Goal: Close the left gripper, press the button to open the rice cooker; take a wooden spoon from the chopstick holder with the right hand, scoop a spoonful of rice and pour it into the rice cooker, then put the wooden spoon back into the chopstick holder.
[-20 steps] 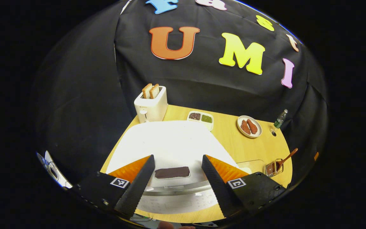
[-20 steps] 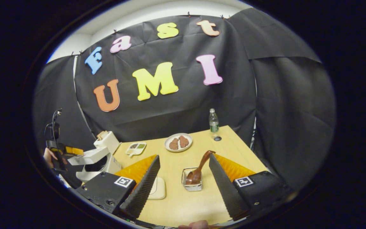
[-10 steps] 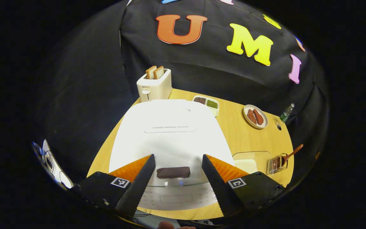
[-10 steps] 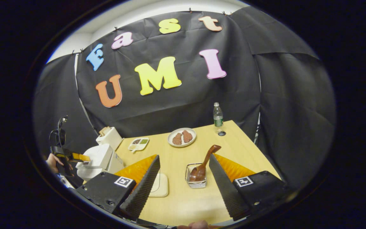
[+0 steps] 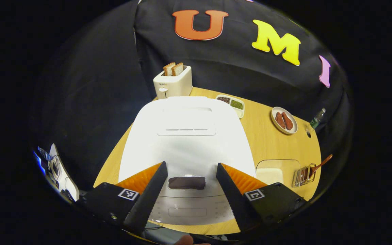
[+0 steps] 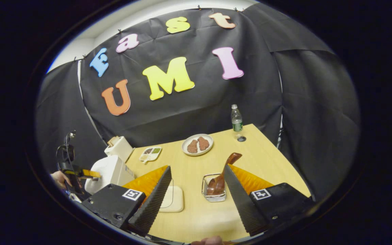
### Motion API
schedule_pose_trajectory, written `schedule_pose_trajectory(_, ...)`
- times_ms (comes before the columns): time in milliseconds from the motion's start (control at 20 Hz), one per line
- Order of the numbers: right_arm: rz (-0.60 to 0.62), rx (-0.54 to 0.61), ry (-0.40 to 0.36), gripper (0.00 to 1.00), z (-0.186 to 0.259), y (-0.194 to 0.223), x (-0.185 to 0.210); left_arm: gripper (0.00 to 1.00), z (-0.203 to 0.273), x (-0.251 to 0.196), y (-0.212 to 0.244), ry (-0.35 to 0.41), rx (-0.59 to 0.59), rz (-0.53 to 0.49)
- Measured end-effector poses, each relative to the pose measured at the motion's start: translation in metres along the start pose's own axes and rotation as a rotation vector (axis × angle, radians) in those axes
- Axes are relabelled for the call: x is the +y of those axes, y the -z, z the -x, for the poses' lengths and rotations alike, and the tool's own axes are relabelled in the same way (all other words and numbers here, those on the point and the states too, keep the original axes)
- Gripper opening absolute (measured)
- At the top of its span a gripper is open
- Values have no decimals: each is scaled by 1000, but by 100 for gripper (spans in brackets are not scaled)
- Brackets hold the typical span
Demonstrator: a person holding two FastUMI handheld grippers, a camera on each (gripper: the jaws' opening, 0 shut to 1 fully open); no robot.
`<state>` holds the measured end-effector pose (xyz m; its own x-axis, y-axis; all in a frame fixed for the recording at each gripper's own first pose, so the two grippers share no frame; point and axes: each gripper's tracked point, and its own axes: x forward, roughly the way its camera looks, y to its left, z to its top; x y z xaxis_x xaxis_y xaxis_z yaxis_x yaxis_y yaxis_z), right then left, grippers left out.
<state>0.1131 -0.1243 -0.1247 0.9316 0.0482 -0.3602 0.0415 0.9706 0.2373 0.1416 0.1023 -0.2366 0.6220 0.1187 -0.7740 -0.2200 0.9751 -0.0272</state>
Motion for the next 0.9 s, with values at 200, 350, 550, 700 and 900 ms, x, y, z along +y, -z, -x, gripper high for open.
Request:
schedule_pose_trajectory(200, 20, -4, -20, 100, -15, -5, -3, 99, -1, 0, 3, 9, -11, -4)
schedule_pose_trajectory(350, 27, 10, -63, 99, -28, -8, 3, 98, -2, -1, -3, -12, -31, 15)
schedule_pose_trajectory(550, 56, -5, -114, 100, -45, -23, 9, 96, -2, -1, -7, -46, -55, 19)
schedule_pose_trajectory(700, 100, -21, -147, 100, -56, -29, 13, 94, 1, 3, -14, -74, -102, 44)
schedule_pose_trajectory(900, 137, -57, -170, 100, -47, -39, 21, 94, 30, 2, -35, -75, -209, 75)
